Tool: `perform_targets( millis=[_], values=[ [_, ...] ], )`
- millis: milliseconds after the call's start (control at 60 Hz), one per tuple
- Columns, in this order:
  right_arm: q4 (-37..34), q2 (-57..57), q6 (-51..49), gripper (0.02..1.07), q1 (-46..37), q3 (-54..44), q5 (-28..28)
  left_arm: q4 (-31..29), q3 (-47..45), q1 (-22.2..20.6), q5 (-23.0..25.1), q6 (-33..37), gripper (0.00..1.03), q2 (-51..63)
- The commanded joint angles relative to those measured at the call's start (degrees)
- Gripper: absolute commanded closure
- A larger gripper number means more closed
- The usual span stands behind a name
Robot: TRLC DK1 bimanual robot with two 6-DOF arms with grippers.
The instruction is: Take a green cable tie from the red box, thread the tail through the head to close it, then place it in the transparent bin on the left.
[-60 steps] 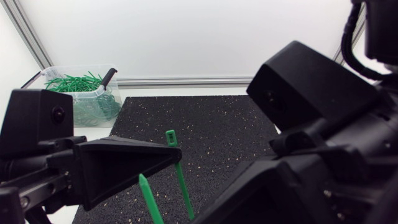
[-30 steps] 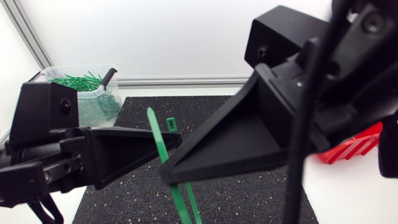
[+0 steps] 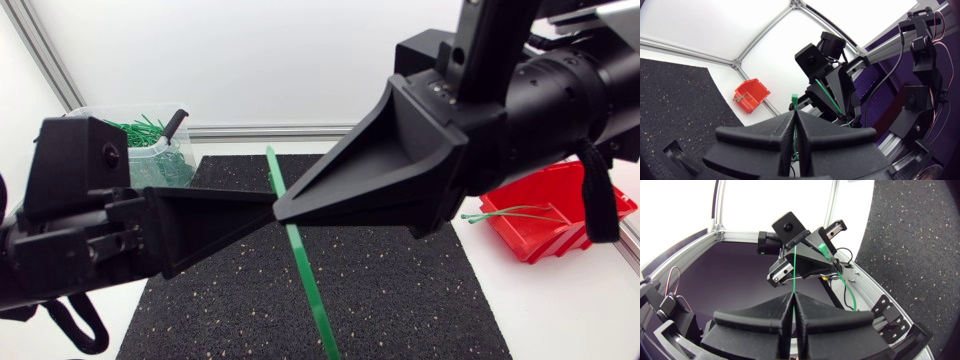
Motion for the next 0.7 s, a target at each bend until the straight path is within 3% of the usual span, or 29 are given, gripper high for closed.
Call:
perform_targets(
  millis=[0,683],
  values=[
    [-0.87,1.39,2.05,1.01,-0.48,1.08,-0.77,1.45,2.29,0.63,-0.13,-0.74,0.99,0.74],
    [-1.40,1.21,1.97,1.01,-2.42,-3.05,-1.92,1.71,3.17,1.25,-0.39,-0.56,0.99,2.06]
  ],
)
